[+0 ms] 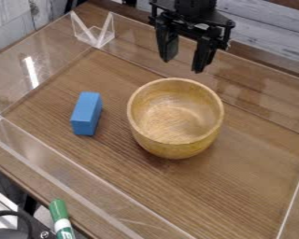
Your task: Put the blue block in the brown bowl
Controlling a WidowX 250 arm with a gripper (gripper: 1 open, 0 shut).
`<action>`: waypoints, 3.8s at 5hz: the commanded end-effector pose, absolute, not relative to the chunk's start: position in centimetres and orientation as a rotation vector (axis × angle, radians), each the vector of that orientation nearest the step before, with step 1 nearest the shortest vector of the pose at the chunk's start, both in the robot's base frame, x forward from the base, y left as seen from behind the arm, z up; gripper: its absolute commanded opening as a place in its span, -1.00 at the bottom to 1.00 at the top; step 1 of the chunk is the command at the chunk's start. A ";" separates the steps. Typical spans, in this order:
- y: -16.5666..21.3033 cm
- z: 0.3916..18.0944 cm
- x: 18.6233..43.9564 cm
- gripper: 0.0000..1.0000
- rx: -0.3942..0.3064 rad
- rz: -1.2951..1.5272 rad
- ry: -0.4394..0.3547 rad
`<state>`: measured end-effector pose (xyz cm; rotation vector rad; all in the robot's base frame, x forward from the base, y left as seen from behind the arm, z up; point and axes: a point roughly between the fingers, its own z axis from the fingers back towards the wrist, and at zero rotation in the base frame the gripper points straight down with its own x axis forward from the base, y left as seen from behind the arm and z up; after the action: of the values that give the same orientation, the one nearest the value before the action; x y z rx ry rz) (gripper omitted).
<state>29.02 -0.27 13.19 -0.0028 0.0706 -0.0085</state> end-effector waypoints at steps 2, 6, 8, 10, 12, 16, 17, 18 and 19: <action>1.3 13.0 27.3 1.00 -0.009 0.064 0.068; 8.1 12.8 23.5 1.00 -0.018 0.191 0.017; 8.5 11.8 23.1 1.00 -0.014 0.191 0.034; 8.8 10.8 22.8 1.00 -0.012 0.195 0.051; 9.2 9.9 22.4 1.00 -0.010 0.200 0.066; 10.2 8.2 21.9 1.00 -0.012 0.214 0.086; 10.3 7.9 21.9 1.00 -0.014 0.220 0.091; 10.5 7.7 21.9 1.00 -0.017 0.227 0.095; 10.6 7.6 21.9 1.00 -0.022 0.232 0.097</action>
<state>21.49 9.99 6.89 -0.0333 0.1282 0.2238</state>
